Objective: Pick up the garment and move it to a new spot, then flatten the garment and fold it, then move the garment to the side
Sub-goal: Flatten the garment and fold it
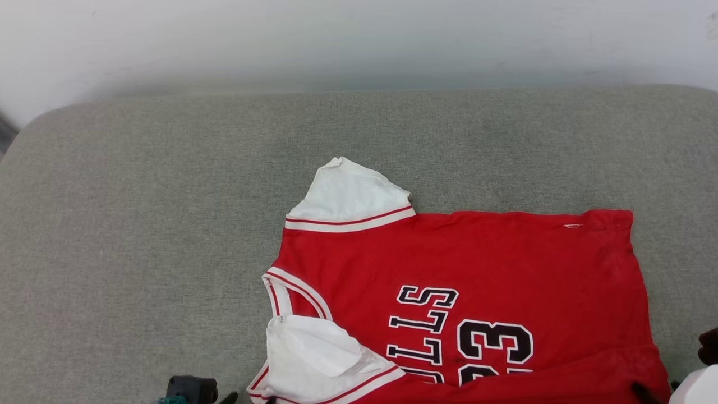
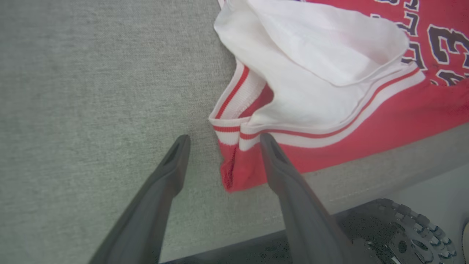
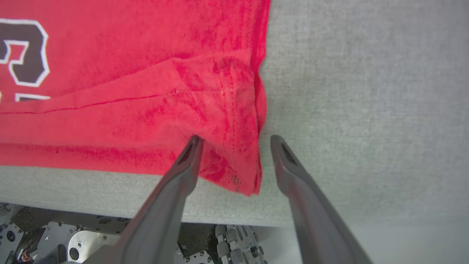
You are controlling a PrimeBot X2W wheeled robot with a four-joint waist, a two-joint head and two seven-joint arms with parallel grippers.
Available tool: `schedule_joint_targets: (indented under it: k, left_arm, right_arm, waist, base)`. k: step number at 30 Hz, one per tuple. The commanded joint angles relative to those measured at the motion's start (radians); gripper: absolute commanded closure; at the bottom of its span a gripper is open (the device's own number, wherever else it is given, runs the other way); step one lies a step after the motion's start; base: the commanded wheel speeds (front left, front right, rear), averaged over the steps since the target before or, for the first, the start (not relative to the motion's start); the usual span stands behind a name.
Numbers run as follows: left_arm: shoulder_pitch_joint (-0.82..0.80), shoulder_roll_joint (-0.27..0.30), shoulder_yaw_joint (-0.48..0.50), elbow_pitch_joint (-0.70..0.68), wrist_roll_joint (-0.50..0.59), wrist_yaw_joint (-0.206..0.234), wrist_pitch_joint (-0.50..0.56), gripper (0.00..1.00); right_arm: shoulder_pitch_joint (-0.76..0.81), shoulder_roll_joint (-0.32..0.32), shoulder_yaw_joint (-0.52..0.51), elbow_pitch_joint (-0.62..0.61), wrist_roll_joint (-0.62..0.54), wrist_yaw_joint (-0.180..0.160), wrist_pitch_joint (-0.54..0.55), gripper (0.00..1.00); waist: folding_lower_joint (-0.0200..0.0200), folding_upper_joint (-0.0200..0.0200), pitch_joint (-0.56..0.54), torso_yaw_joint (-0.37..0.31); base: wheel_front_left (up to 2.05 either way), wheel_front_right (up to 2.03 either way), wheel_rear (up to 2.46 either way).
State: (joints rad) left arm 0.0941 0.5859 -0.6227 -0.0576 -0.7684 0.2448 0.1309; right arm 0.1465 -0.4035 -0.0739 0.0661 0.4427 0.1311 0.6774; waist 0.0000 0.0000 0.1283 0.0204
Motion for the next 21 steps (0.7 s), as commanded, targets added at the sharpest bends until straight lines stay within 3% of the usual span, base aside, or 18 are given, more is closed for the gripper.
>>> schedule_joint_targets:
  k: [1,6,12,16,21]
  left_arm:
    - [-0.021,-0.005,0.015,-0.004,0.012,-0.005,-0.028,0.00]
    - [-0.057,-0.014,0.051,-0.024,0.051,-0.022,-0.154,0.00]
    - [-0.103,-0.058,0.131,-0.031,0.123,0.005,-0.362,0.00]
    - [-0.113,-0.110,0.187,-0.050,0.183,0.018,-0.395,0.00]
    - [-0.091,-0.209,0.299,-0.106,0.266,-0.023,-0.396,0.00]
  right_arm:
    - [-0.027,-0.002,-0.004,-0.009,0.001,-0.001,-0.019,0.00]
    - [-0.061,0.000,-0.006,-0.050,0.001,-0.001,-0.102,0.00]
    - [-0.134,0.004,-0.001,-0.115,-0.021,-0.001,-0.349,0.00]
    - [-0.159,0.025,0.003,-0.134,-0.013,-0.001,-0.499,0.00]
    - [-0.167,0.043,0.009,-0.155,0.013,-0.001,-0.672,0.00]
  waist:
    - [0.0000,0.0000,-0.004,-0.001]
    - [0.0000,0.0000,-0.020,-0.007]
    - [0.0000,0.0000,-0.037,-0.022]
    - [0.0000,0.0000,-0.044,-0.028]
    - [0.0000,0.0000,-0.041,-0.038]
  base:
    - [0.00,0.00,0.00]
    - [0.00,0.00,0.00]
    - [0.00,0.00,0.00]
    - [0.00,0.00,0.00]
    - [0.00,0.00,0.00]
